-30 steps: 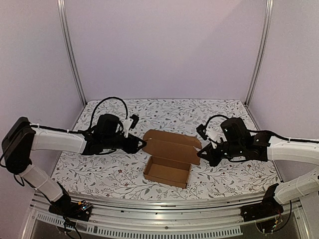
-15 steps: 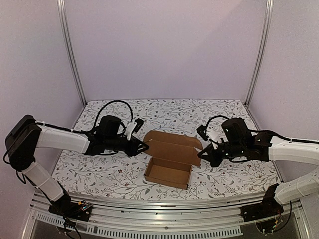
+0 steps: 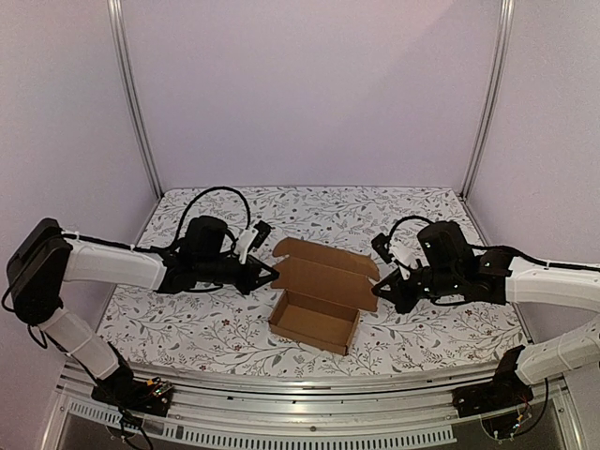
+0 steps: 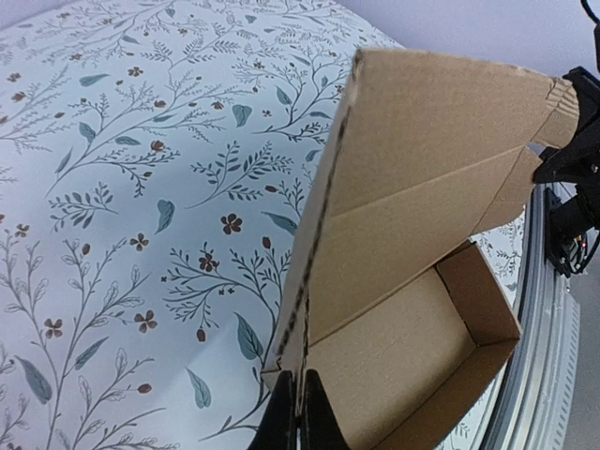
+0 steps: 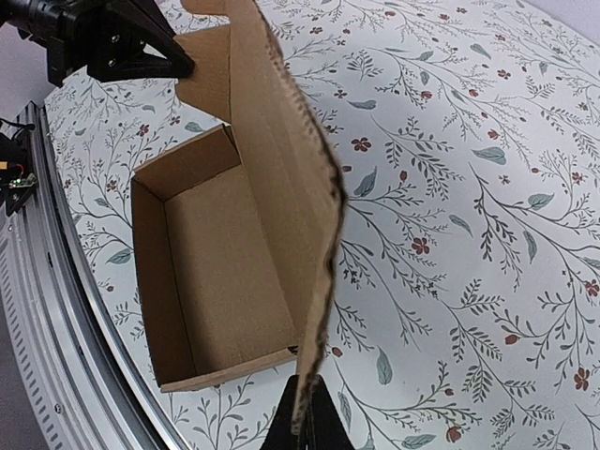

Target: Fold the paper box

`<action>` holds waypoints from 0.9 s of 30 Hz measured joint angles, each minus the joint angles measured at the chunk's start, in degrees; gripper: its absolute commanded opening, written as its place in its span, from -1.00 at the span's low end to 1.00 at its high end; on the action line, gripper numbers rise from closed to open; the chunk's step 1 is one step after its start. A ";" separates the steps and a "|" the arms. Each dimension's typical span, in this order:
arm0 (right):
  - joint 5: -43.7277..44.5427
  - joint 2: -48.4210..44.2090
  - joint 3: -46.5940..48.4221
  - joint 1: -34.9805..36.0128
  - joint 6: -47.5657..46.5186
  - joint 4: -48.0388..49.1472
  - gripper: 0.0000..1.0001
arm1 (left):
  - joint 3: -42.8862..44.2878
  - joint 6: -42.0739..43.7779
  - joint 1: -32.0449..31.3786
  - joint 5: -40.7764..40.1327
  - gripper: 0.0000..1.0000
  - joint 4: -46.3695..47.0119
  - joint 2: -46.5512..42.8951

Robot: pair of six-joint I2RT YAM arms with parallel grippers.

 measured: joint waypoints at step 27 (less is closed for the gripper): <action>25.16 3.54 0.00 14.78 17.46 8.22 -1.00 | -7.39 -14.40 -21.51 -39.36 -1.00 0.13 -9.44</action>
